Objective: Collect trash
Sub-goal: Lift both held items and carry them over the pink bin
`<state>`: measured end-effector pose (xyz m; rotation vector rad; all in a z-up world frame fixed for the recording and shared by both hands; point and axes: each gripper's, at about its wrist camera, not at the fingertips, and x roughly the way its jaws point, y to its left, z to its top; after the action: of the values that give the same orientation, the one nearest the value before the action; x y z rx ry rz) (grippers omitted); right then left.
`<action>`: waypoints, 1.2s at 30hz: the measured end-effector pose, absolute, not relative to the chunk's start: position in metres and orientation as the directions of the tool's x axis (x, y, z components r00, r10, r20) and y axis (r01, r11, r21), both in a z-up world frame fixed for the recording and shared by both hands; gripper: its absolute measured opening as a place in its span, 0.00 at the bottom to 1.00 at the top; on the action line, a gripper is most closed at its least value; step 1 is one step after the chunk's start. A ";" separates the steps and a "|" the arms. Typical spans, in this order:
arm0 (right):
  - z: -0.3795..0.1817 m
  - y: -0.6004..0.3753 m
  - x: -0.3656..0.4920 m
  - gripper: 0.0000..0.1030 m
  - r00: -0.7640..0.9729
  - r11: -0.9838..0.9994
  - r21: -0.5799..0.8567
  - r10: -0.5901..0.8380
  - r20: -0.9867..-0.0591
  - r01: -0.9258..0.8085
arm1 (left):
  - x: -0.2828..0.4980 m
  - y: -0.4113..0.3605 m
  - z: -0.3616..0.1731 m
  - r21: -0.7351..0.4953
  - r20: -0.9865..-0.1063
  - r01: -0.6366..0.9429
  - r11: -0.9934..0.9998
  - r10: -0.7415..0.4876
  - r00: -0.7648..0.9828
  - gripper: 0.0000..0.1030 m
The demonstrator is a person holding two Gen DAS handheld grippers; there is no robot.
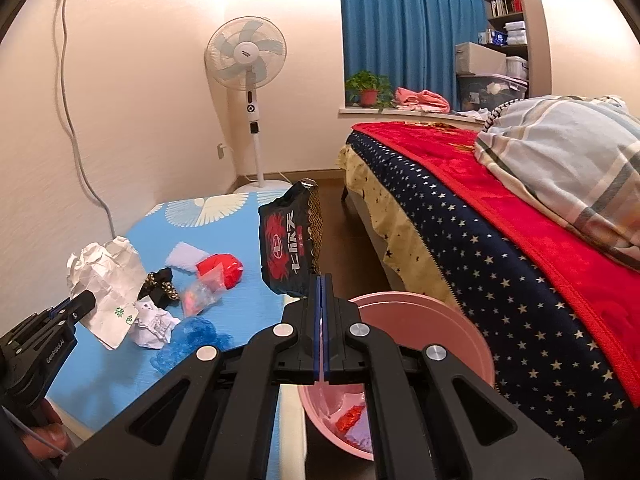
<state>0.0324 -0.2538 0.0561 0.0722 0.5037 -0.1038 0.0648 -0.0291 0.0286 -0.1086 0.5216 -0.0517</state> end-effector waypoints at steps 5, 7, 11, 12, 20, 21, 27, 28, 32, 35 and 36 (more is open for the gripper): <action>0.058 -0.261 0.030 0.01 0.871 0.990 0.046 -0.098 -0.481 0.137 | 0.065 -0.039 0.033 -0.114 -0.480 0.057 0.992 -0.105 0.871 0.06; 0.058 -0.264 0.029 0.01 0.871 0.988 0.045 -0.107 -0.480 0.146 | 0.065 -0.045 0.034 -0.113 -0.477 0.076 0.991 -0.121 0.870 0.06; 0.057 -0.269 0.028 0.01 0.867 0.985 0.047 -0.126 -0.481 0.169 | 0.066 -0.058 0.034 -0.109 -0.476 0.113 0.988 -0.152 0.866 0.06; 0.057 -0.271 0.028 0.01 0.866 0.983 0.048 -0.132 -0.482 0.176 | 0.067 -0.062 0.034 -0.110 -0.477 0.126 0.986 -0.164 0.864 0.06; 0.054 -0.287 0.023 0.01 0.859 0.970 0.054 -0.183 -0.478 0.237 | 0.068 -0.088 0.032 -0.110 -0.475 0.192 0.975 -0.221 0.852 0.06; 0.054 -0.289 0.023 0.01 0.857 0.967 0.054 -0.193 -0.477 0.248 | 0.068 -0.091 0.031 -0.112 -0.475 0.203 0.973 -0.232 0.849 0.06; 0.050 -0.302 0.022 0.01 0.842 0.952 0.063 -0.233 -0.486 0.299 | 0.070 -0.109 0.026 -0.110 -0.479 0.250 0.962 -0.272 0.835 0.06; 0.050 -0.304 0.022 0.01 0.840 0.950 0.065 -0.237 -0.488 0.305 | 0.071 -0.112 0.026 -0.112 -0.481 0.258 0.960 -0.280 0.831 0.06; 0.049 -0.311 0.022 0.01 0.831 0.939 0.056 -0.271 -0.487 0.339 | 0.073 -0.125 0.023 -0.115 -0.487 0.289 0.950 -0.307 0.817 0.06; 0.047 -0.320 0.022 0.01 0.816 0.924 0.042 -0.314 -0.486 0.380 | 0.074 -0.137 0.022 -0.110 -0.490 0.317 0.942 -0.329 0.807 0.06; 0.047 -0.321 0.022 0.01 0.813 0.921 0.041 -0.320 -0.487 0.387 | 0.075 -0.142 0.020 -0.106 -0.492 0.329 0.938 -0.337 0.803 0.06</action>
<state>0.0218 -0.3210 0.0467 0.1404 0.4941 -0.3792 0.0752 -0.1420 0.0204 -0.0158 0.5303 -0.3571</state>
